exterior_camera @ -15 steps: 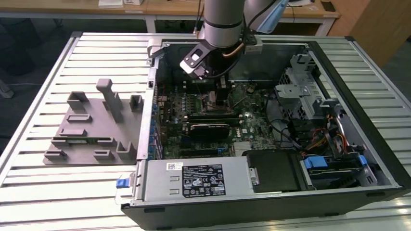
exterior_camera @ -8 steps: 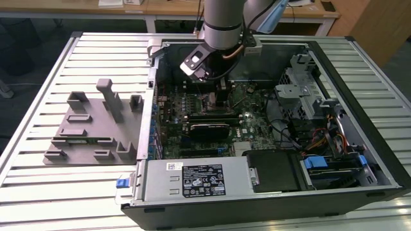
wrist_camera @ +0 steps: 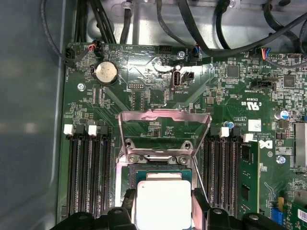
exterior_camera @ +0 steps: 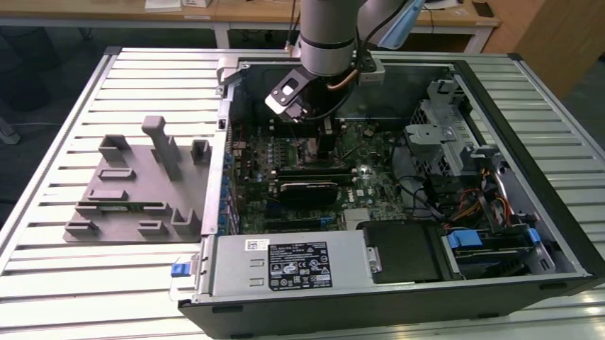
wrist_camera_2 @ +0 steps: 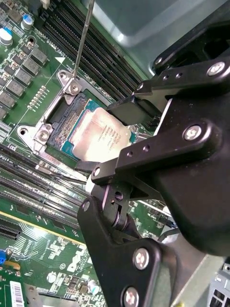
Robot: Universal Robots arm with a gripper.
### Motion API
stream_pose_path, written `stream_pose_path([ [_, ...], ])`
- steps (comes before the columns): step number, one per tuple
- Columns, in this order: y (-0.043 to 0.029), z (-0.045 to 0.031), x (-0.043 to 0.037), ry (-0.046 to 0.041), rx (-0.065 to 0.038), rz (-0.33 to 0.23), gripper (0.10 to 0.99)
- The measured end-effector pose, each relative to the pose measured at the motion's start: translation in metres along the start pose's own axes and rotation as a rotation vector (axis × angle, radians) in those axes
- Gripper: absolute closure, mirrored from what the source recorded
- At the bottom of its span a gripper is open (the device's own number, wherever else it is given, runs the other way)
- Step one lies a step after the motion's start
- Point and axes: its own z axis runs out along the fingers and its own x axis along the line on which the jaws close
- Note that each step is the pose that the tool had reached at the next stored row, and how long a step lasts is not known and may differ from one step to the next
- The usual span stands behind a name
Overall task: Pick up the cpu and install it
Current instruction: 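Place the cpu into insertion slot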
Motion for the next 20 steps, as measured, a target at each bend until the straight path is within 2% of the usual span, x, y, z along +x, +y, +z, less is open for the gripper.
stream_pose_path([
  [3,-0.0001,0.0001,0.0000,-0.0003,0.000,0.000,0.545],
  [7,-0.0002,0.0020,0.0001,-0.0130,0.000,-0.001,0.545],
  [20,-0.0020,0.0119,0.0011,-0.0137,0.000,-0.001,0.545],
])
